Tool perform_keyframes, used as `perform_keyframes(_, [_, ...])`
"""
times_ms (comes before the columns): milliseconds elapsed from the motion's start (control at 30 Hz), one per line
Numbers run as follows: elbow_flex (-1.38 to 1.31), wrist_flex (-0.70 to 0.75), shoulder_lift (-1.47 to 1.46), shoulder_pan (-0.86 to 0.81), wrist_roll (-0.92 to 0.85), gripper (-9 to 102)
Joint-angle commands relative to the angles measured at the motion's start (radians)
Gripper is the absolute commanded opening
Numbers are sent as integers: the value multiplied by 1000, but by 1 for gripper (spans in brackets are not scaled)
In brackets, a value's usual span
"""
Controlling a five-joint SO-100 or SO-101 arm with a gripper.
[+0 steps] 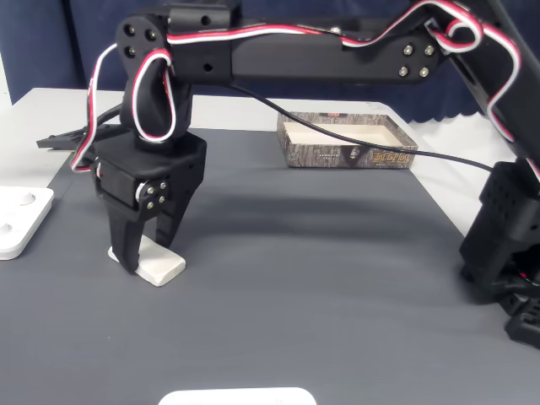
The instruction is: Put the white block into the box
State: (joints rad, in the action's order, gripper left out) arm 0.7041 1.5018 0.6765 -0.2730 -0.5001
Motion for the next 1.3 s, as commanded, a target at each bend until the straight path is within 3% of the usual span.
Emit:
perform_keyframes(0, [-20, 35, 61, 3, 9, -2])
perform_keyframes(733, [400, 138, 617, -97, 44, -2])
perform_keyframes(1267, [624, 166, 907, -313, 149, -2])
